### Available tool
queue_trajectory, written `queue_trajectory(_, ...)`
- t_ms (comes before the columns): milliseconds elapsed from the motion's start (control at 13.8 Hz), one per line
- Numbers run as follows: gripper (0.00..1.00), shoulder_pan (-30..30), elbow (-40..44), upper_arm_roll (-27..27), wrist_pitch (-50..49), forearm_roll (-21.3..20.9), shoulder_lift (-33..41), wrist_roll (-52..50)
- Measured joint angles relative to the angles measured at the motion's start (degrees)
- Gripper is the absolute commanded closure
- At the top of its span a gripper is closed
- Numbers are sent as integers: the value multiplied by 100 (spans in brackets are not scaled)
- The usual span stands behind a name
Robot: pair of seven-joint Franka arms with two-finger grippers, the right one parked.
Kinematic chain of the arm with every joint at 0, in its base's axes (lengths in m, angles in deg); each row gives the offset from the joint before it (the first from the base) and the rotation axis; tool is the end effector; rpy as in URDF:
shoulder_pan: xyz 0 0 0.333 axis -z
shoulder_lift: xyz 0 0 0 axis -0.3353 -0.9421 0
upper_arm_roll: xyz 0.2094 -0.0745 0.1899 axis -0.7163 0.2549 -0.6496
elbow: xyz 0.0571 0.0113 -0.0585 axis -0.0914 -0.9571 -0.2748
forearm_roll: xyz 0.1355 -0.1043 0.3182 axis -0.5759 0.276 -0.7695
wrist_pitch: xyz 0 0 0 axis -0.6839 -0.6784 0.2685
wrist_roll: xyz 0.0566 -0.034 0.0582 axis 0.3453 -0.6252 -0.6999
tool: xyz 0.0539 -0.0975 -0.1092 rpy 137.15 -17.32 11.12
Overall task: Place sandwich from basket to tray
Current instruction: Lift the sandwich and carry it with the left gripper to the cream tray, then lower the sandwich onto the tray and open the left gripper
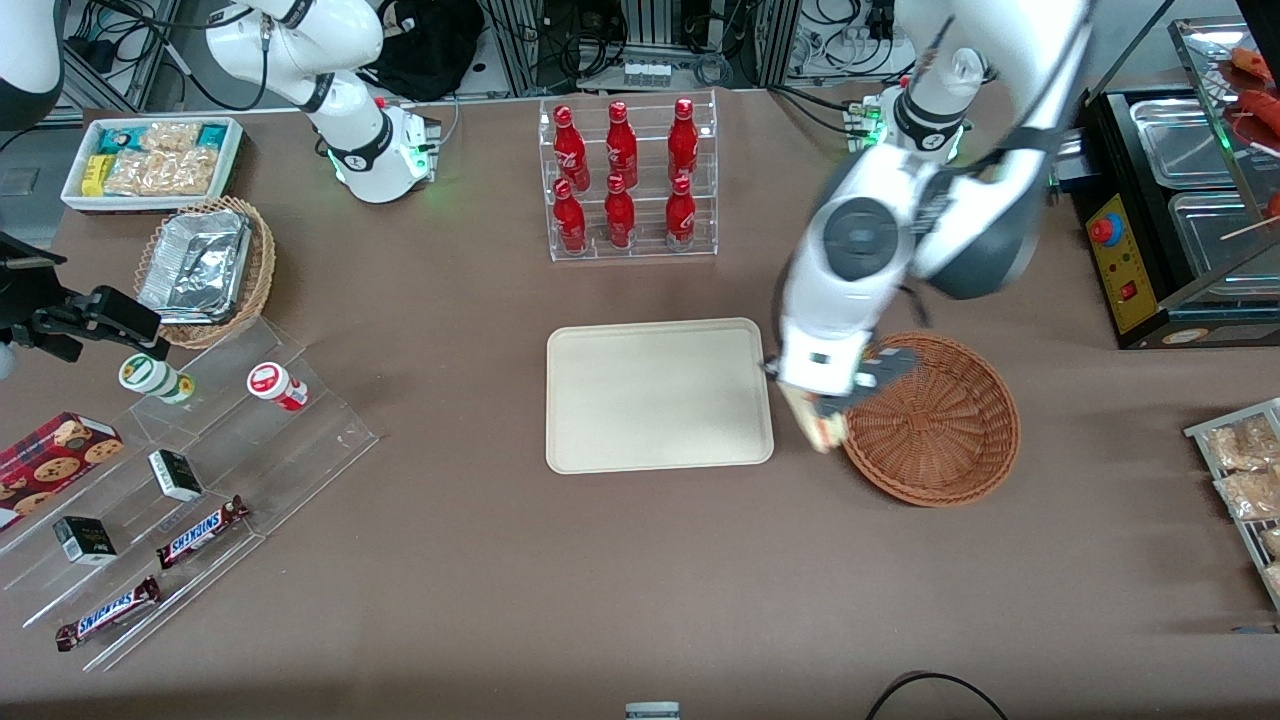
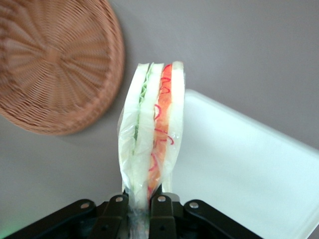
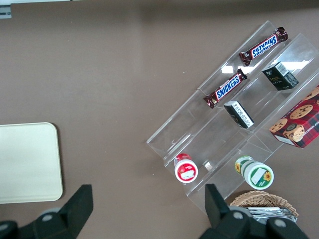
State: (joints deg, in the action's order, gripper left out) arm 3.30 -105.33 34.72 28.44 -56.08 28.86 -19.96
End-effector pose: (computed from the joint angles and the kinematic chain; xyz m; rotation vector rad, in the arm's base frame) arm 0.4982 -0.3408 0.3419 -2.9819 -0.6689 0.0897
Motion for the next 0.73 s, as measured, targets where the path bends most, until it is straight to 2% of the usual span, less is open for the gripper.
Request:
queue_trajectory(291,91,785,2,-5,1029,-177,-840,93)
queue_trajectory(727,92,1241,51,-8,1704,-318,-1448,410)
